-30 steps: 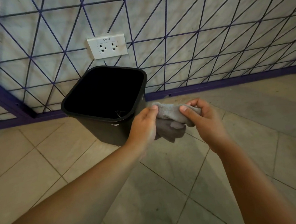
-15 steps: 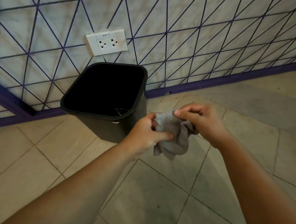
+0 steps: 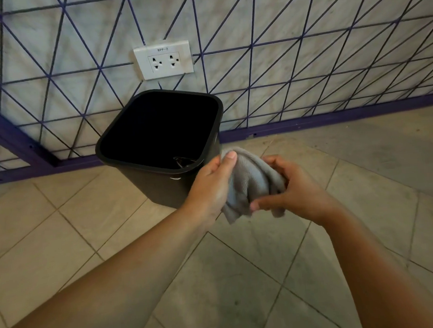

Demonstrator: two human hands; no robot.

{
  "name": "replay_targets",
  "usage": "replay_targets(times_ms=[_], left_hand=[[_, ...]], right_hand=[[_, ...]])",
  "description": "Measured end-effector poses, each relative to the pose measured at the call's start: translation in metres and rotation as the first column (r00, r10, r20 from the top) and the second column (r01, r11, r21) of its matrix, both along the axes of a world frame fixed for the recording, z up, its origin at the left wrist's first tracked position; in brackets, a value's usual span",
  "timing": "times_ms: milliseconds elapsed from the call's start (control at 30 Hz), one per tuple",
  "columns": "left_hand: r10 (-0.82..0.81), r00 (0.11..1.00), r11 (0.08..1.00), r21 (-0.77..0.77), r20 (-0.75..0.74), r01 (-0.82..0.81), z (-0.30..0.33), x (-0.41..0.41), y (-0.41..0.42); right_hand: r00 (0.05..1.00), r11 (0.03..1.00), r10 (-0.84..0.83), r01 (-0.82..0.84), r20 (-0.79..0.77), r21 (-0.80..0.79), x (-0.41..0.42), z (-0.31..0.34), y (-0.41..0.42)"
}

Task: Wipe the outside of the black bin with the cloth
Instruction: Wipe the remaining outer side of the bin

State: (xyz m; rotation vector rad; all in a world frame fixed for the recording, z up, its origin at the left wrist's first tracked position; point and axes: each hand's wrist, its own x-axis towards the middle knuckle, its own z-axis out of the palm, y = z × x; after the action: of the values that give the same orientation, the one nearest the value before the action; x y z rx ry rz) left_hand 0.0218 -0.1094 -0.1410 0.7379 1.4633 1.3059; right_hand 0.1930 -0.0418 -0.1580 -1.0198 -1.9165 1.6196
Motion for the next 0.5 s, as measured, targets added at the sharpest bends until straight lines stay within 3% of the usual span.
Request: replay_targets(times_ms=[67,167,233,300,333,400,467,500], left_hand=[[0.014,1.000,1.000,0.011,-0.005,-0.014,0.003,0.001,0.003],[-0.002,0.999,0.999,0.034,-0.033,0.003,0.005,0.003,0.005],[-0.015,0.998,0.999,0.036,-0.057,0.017,0.004,0.008,0.005],[-0.027,0.972,0.999,0.030,-0.232,0.035,0.000,0.013,0.004],[-0.039,0.921,0.998,0.033,-0.388,0.056,-0.001,0.013,0.004],[-0.065,0.703,0.990,0.043,-0.709,0.135,0.004,0.008,0.004],[-0.092,0.507,0.966,0.047,-0.857,0.255,0.019,-0.003,0.006],[-0.093,0.459,0.951,0.057,-0.884,0.303,0.029,-0.011,0.007]], right_hand=[[1.000,1.000,0.011,-0.011,-0.023,0.014,0.003,-0.003,0.000],[0.945,0.979,-0.004,-0.063,-0.326,-0.195,0.006,-0.007,-0.006],[0.812,0.922,-0.083,-0.157,-0.578,-0.354,-0.001,-0.014,-0.015],[0.689,0.818,-0.265,-0.209,-0.675,-0.536,-0.016,-0.021,-0.026],[0.665,0.757,-0.335,-0.232,-0.668,-0.611,-0.025,-0.025,-0.032],[0.664,0.663,-0.422,-0.237,-0.617,-0.710,-0.038,-0.027,-0.044],[0.651,0.578,-0.491,-0.253,-0.579,-0.775,-0.041,-0.030,-0.048],[0.647,0.549,-0.514,-0.256,-0.563,-0.796,-0.041,-0.031,-0.047]])
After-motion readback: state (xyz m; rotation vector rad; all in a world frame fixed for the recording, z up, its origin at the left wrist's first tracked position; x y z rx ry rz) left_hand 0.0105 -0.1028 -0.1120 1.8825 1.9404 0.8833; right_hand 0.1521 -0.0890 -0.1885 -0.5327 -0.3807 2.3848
